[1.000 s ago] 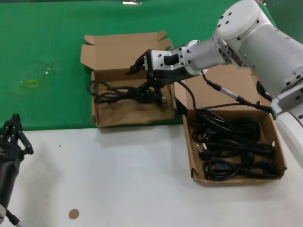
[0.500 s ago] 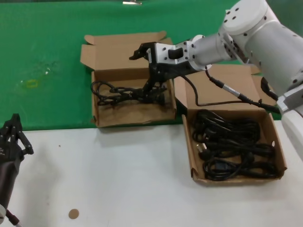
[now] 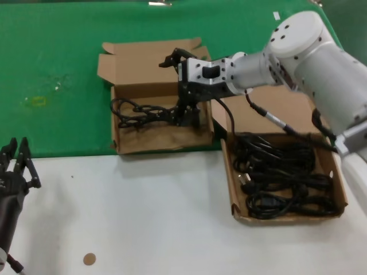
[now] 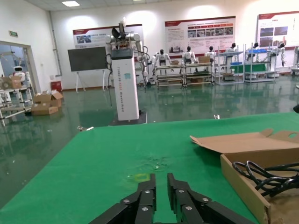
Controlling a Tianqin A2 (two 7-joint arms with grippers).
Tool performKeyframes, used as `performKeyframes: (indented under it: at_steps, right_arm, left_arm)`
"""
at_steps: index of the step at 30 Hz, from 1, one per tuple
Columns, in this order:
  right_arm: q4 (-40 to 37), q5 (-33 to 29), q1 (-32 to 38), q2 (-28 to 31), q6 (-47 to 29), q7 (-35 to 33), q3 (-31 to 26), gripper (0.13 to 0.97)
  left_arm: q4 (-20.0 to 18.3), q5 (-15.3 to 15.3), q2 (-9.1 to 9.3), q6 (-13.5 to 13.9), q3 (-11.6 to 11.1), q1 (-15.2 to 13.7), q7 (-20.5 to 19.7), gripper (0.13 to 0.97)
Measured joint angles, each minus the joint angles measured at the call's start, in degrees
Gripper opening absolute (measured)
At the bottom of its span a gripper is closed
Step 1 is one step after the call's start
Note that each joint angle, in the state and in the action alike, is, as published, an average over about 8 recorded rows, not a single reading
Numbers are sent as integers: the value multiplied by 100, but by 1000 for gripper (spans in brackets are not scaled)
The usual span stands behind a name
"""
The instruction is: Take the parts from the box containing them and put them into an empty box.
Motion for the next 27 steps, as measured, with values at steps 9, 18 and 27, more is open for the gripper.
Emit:
performKeyframes:
  at_steps: [9, 18, 27]
  right_arm:
    - [919, 268, -897, 155, 554, 382, 316, 880]
    - [1908, 557, -1863, 322, 1155, 798, 656, 951]
    - [2909, 850, -2840, 491, 1759, 1215, 1000, 966]
  left_arm:
    - [0, 0, 0, 0, 0, 0, 0, 230]
    - [0, 0, 0, 0, 0, 0, 0, 377]
    - [0, -1, 0, 0, 0, 0, 3, 594]
